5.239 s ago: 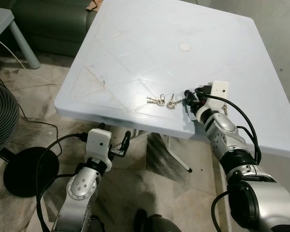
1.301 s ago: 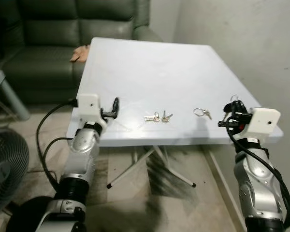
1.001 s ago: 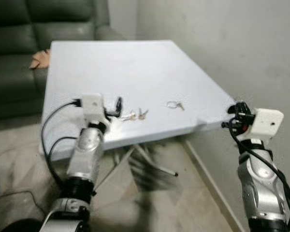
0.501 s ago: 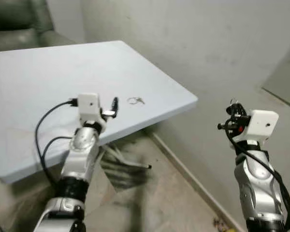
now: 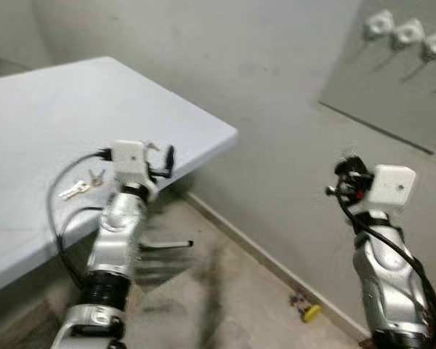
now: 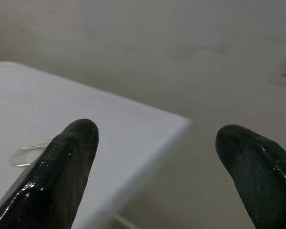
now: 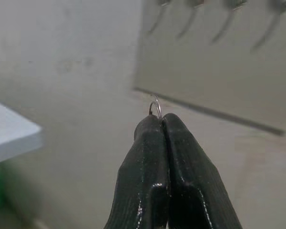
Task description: Hang keys on a hook
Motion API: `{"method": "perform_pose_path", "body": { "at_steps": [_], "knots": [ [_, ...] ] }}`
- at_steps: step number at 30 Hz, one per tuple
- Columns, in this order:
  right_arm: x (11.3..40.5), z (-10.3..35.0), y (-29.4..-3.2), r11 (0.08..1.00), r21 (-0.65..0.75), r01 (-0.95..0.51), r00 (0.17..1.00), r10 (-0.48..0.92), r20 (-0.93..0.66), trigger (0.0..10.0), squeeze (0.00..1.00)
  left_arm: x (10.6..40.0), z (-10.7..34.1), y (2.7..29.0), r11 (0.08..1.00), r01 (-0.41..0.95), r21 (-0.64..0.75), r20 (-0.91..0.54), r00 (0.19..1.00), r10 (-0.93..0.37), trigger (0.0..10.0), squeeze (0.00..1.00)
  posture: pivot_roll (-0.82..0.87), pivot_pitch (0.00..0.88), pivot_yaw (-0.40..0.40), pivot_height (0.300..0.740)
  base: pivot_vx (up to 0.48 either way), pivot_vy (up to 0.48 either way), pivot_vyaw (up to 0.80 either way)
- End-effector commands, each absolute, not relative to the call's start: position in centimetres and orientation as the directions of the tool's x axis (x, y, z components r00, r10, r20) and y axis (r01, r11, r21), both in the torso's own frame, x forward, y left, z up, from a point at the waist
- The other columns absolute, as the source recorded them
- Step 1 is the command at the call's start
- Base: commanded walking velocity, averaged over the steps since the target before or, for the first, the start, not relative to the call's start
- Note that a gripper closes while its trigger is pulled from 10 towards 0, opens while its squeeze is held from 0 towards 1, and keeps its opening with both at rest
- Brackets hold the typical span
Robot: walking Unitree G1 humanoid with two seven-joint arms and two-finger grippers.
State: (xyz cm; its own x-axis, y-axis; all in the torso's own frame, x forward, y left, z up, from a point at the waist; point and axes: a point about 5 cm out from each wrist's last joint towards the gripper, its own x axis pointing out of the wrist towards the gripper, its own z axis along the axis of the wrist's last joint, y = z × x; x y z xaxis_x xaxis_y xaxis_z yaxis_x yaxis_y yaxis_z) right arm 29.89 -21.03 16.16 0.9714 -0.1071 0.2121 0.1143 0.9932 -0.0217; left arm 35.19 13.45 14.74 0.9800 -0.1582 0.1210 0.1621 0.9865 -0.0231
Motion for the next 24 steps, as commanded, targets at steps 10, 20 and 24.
{"method": "perform_pose_path", "body": {
  "at_steps": [10, 20, 24],
  "knots": [
    [29.85, 16.76, -21.06, 0.993, -0.023, 0.116, 0.968, -0.107, 0.225, 10.0, 0.0, 35.06, 15.27, 13.92, 0.986, 0.165, -0.015, 0.134, 0.978, -0.161, 10.0, 0.0, 0.06, 0.077, -0.059, 0.74, 0.0, 0.0, -0.76],
    [29.7, 16.91, -21.0, 0.994, -0.013, 0.107, 0.966, -0.101, 0.239, 10.0, 0.0, 34.96, 15.3, 13.55, 0.98, 0.2, -0.016, 0.123, 0.973, -0.197, 10.0, 0.0, 0.06, 0.083, -0.056, 0.74, 0.0, 0.0, -0.22],
    [29.69, 16.87, -20.95, 0.994, -0.014, 0.105, 0.967, -0.099, 0.236, 10.0, 0.0, 34.95, 15.26, 13.6, 0.98, 0.198, -0.015, 0.115, 0.974, -0.195, 10.0, 0.0, 0.06, 0.083, -0.055, 0.74, 0.0, 0.0, 0.0]
  ]
}}
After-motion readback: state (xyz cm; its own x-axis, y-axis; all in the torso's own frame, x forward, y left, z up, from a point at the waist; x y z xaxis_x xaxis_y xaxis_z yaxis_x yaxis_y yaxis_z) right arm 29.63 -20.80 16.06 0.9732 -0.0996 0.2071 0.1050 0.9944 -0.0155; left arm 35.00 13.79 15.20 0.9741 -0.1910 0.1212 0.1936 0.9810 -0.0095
